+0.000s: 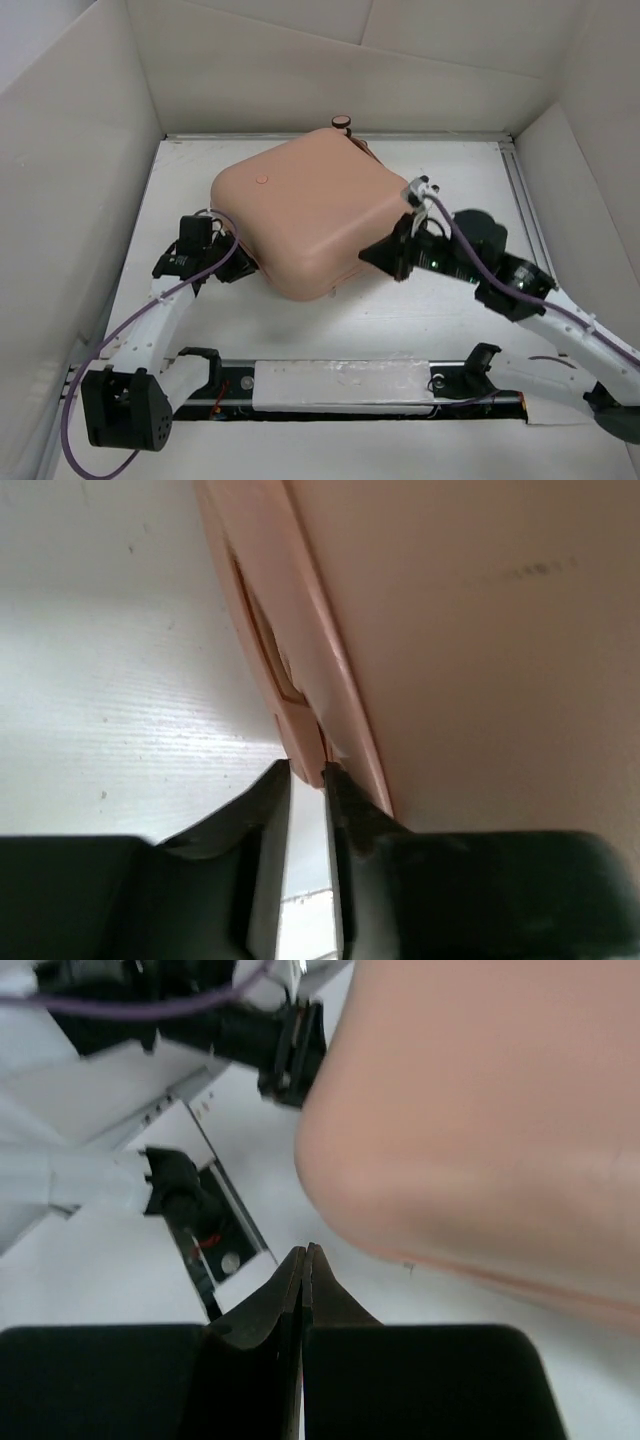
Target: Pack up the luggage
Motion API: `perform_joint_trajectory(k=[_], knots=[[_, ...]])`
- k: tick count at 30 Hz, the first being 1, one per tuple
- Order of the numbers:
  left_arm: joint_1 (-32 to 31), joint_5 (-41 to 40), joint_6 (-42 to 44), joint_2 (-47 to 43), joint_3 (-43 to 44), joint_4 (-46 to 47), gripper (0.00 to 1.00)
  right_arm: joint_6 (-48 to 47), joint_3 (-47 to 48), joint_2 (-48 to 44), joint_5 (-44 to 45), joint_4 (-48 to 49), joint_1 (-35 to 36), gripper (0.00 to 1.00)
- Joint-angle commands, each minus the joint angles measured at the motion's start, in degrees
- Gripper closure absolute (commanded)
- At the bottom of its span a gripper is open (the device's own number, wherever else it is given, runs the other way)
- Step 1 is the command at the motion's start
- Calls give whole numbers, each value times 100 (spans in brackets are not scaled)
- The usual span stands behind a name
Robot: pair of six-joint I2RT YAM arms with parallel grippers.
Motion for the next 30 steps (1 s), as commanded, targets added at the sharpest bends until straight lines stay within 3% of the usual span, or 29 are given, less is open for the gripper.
perform_joint_trajectory(k=[1, 3, 4, 7, 10, 12, 15, 19, 23, 30], knots=[[223, -8, 42, -104, -124, 763, 82, 623, -1351, -233, 1603, 654, 779, 100], [224, -95, 42, -105, -125, 817, 74, 1017, -1742, -373, 2078, 917, 1558, 100], [224, -96, 42, -105, -125, 817, 73, 1132, -2188, -435, 2777, 1040, 1833, 100], [224, -288, -194, -297, -431, 1044, 71, 1283, -2779, -541, 3249, 1734, 2501, 100], [224, -516, -467, -640, -906, 1430, 70, 1335, -3517, -480, 3320, 2604, 2556, 83], [224, -570, -704, -965, -1238, 1677, 66, 1336, -4088, -480, 3539, 3400, 2556, 66], [224, -500, -959, -1316, -1521, 2205, 61, 1099, -4659, -532, 3541, 4507, 2556, 51], [224, -342, -1074, -1379, -2056, 2784, 59, 826, -5205, -103, 3373, 6010, 2346, 46], [224, -43, -1398, -1204, -2671, 3803, 61, 633, -5259, 1212, 3180, 7172, 2293, 46], [224, -175, -1470, -545, -3016, 5131, 62, 685, -4856, 2245, 3214, 8293, 2415, 47]])
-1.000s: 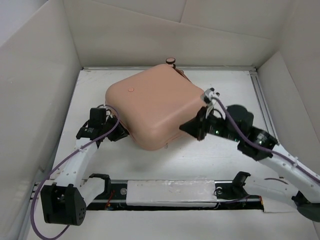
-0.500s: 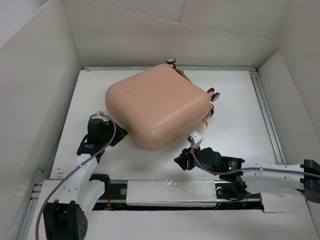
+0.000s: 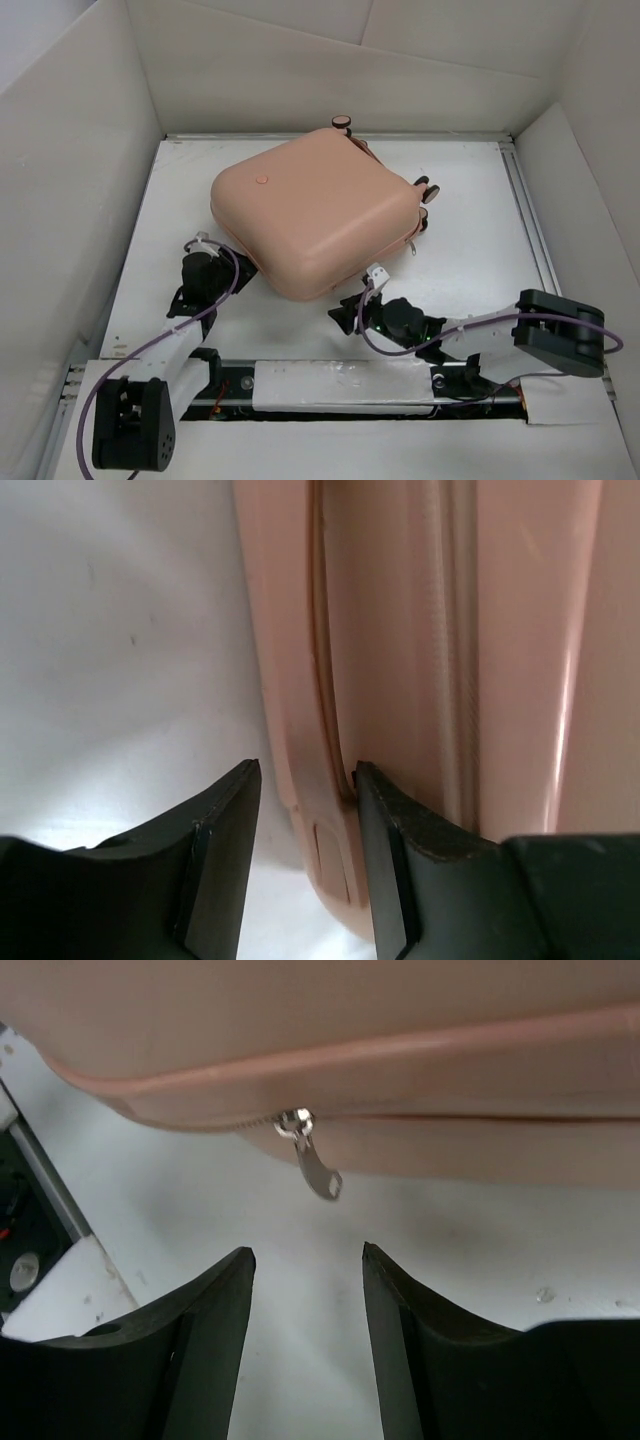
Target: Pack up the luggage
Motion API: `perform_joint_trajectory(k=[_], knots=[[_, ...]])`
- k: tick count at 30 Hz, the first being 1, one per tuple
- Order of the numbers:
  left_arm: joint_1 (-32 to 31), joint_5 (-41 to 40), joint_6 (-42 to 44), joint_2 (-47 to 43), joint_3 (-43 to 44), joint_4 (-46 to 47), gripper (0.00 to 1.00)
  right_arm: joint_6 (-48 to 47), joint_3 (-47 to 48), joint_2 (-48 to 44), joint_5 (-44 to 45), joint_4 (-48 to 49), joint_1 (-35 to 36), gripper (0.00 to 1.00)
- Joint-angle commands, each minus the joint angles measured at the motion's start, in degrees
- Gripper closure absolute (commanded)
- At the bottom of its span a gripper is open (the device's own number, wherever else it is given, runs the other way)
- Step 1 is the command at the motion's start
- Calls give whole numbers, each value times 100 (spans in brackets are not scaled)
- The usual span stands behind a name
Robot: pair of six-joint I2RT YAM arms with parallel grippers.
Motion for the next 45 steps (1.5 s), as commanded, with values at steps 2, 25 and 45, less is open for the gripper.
perform_joint_trajectory(k=[2, 25, 45], knots=[[10, 60, -16, 411, -116, 1063, 63, -51, 672, 55, 578, 741, 346, 47], [10, 359, 274, 807, -371, 1899, 100, -331, 885, -719, 1646, -984, 506, 47], [-306, 596, 177, 167, -730, 2048, 100, -553, 1500, 792, 1364, 53, 758, 100]])
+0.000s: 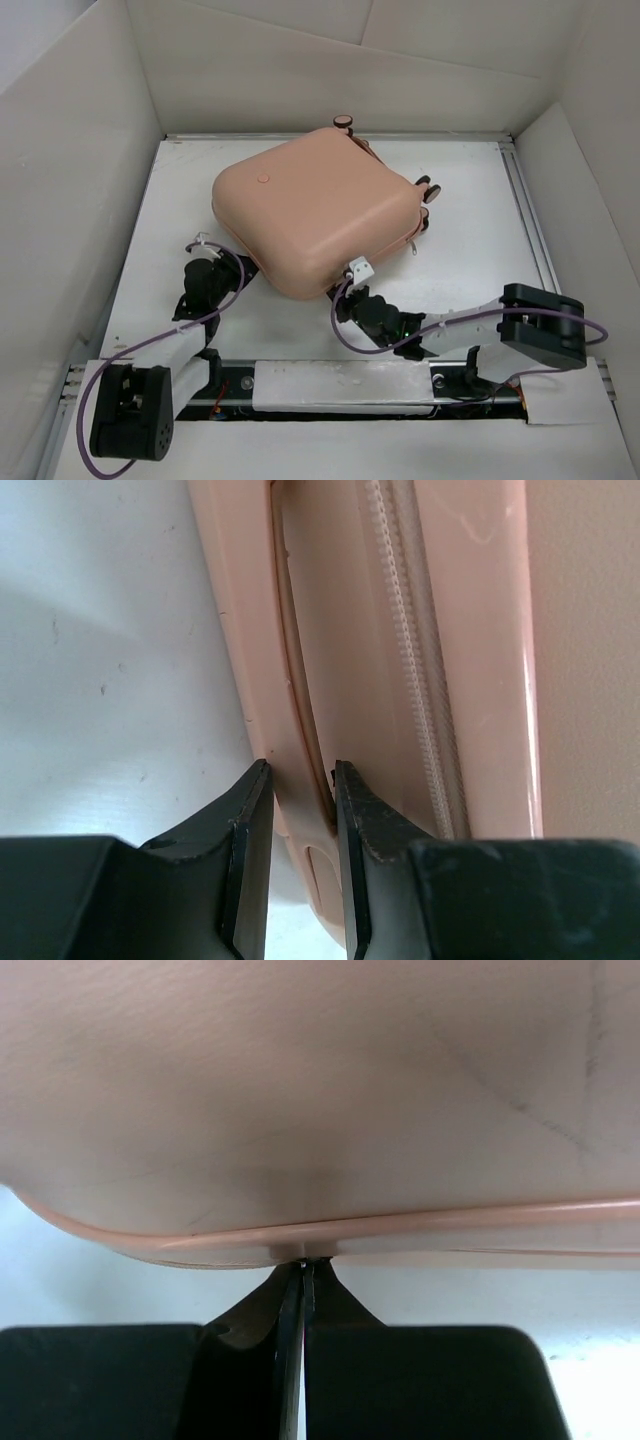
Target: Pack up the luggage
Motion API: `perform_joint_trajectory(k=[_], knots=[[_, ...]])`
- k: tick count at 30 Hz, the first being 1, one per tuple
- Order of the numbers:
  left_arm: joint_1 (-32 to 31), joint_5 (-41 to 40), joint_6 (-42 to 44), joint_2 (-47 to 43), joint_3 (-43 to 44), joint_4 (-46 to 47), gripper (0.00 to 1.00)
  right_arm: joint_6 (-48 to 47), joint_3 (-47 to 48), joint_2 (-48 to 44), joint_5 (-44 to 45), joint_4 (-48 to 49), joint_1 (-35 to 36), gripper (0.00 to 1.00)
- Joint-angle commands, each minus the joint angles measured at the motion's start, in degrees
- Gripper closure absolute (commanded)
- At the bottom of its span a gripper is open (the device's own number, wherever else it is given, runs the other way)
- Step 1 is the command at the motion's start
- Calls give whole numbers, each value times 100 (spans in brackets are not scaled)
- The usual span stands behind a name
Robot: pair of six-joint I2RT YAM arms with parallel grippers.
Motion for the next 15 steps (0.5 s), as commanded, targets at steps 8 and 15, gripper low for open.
perform_joint_trajectory(k=[8, 15], knots=[[-206, 811, -73, -864, -424, 226, 100, 1202, 2175, 987, 53, -2091, 2595, 100], [-748, 375, -144, -1101, -556, 226, 100, 1573, 2116, 787, 134, -2147, 2133, 100]])
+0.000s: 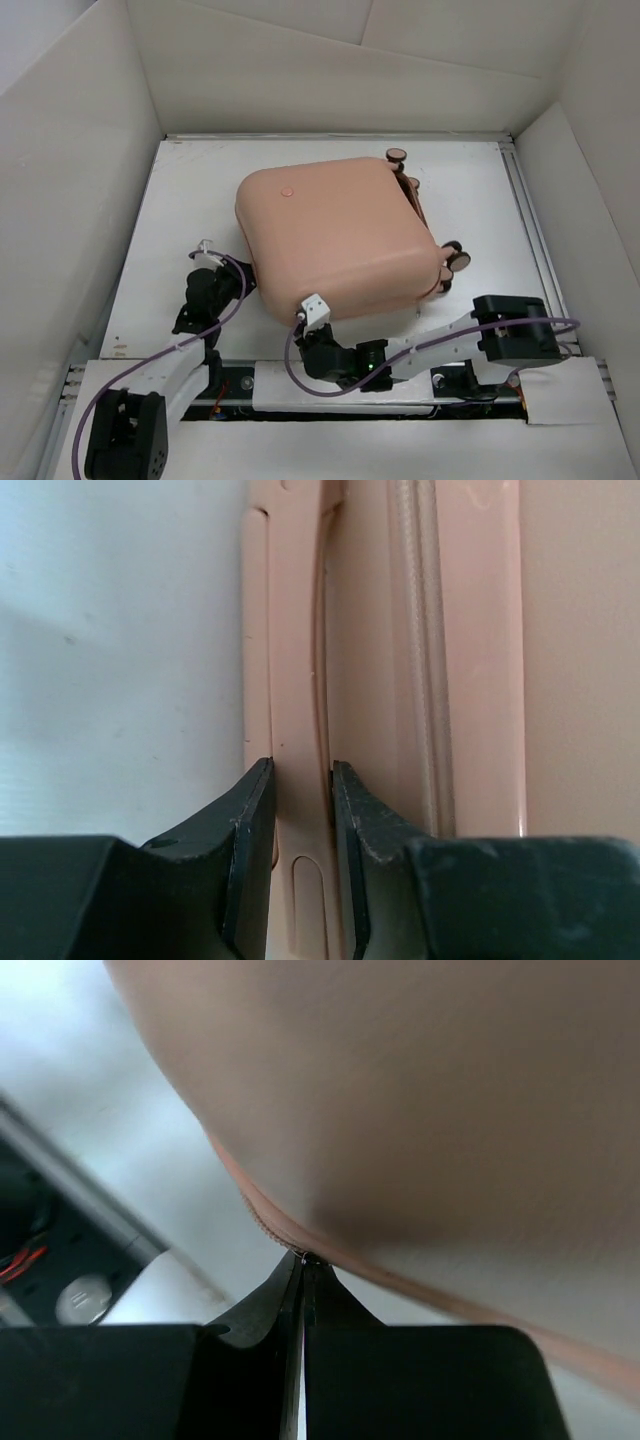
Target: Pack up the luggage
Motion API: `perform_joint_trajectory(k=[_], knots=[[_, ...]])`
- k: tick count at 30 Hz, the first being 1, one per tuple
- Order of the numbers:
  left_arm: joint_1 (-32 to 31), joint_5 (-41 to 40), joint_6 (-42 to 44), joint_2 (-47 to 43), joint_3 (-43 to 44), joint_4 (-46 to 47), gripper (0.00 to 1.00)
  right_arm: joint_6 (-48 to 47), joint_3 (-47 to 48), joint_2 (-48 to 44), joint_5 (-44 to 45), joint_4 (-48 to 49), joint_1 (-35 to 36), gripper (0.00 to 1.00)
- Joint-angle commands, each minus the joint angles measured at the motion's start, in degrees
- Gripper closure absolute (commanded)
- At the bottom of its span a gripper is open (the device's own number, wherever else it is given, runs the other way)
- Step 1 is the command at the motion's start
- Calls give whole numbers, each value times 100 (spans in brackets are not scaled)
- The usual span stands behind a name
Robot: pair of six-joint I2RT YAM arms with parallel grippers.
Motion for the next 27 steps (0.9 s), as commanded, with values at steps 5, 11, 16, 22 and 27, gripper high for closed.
perform_joint_trajectory(k=[5, 11, 16, 22, 27], knots=[[-2059, -731, -438, -339, -151, 466, 100, -331, -566, -913, -2535, 939, -1266, 100], [-2062, -1145, -386, -585, -99, 36, 100, 263, -1024, -2432, -2235, -446, -622, 22], [-2009, -1391, -158, -778, -46, -254, 100, 1369, -1717, -3830, -1162, -2621, -302, 41], [-1842, -1532, 88, -884, -99, -395, 100, 4377, -2079, -4570, -625, -4983, -302, 84], [-1789, -1470, 141, -1059, -335, -448, 100, 5214, -1817, -4185, -221, -6167, -607, 89]])
